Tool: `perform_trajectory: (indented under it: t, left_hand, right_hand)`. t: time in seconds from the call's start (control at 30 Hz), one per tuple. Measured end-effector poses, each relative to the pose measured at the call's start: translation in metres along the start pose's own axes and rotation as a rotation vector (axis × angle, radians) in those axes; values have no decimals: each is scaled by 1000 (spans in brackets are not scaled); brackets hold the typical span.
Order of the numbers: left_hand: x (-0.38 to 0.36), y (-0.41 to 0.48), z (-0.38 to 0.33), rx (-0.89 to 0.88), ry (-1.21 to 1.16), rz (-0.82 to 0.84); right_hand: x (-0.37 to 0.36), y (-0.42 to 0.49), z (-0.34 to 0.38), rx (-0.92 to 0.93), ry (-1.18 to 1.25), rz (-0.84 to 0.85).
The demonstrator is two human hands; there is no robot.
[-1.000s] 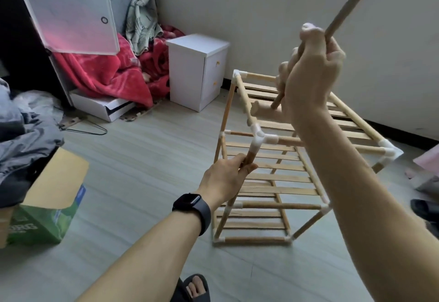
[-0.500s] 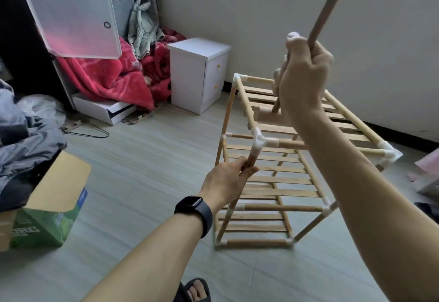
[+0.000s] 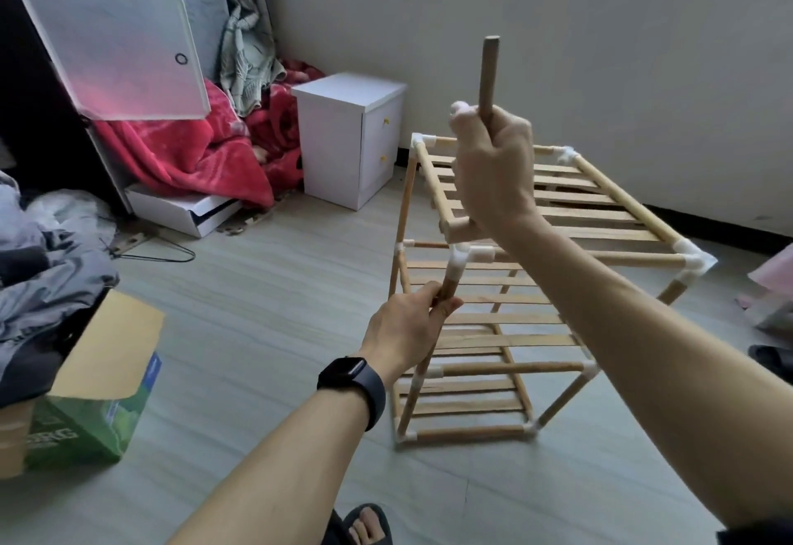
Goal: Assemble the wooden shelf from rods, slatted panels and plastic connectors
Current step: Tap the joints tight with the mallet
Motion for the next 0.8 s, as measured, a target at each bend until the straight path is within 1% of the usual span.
perform_trajectory:
  t: [0.1, 0.13, 0.17, 0.27, 0.37, 0.4, 0.5, 0.53, 0.57, 0.63, 0.7, 0.73, 0.8]
  left_hand:
    - [-1, 1, 3, 1, -13, 13]
    - [-2, 2, 3, 2, -22, 13]
    - [-2, 2, 2, 4, -25, 11]
    - [-1, 0, -2, 7, -10, 1]
    - [-3, 2, -5, -1, 33, 11]
    - [-4, 3, -7, -2, 38, 13]
    - [-10, 12, -18, 4, 42, 12]
    - [-13, 16, -22, 2, 47, 15]
    - [-17, 21, -27, 0, 52, 20]
    - [-28, 32, -36, -7, 45, 36]
    - [-41, 42, -44, -6, -22, 63]
    - [-48, 46, -49, -9, -73, 77]
    - [-59, 52, -57, -44, -170, 98]
  right_hand:
    - [15, 15, 7, -8, 275, -105]
    - [17, 12, 2, -24, 268, -126]
    - [17, 7, -8, -43, 202, -128]
    - [23, 6, -23, -102, 76, -67]
    - [57, 13, -15, -130, 131, -94]
    - [72, 13, -14, -113, 97, -95]
    - [115, -1, -22, -26, -303, -146]
    - [129, -8, -24, -19, -364, -139]
    - [140, -16, -26, -41, -344, -107]
    - [161, -32, -31, -137, -189, -29]
    - [181, -47, -32, -230, -33, 53]
    - [190, -53, -32, -296, 42, 124]
    - [205, -65, -31, -449, 186, 319]
Point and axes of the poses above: each hand's wrist, its own y-axis towards the middle knuckle, its own x-axis out of the back of the hand, z = x × y, the point moved 2 cm from there along y, towards the middle knuckle, and after that the axes turned 8 degrees about -x, right-handed, at the moved point
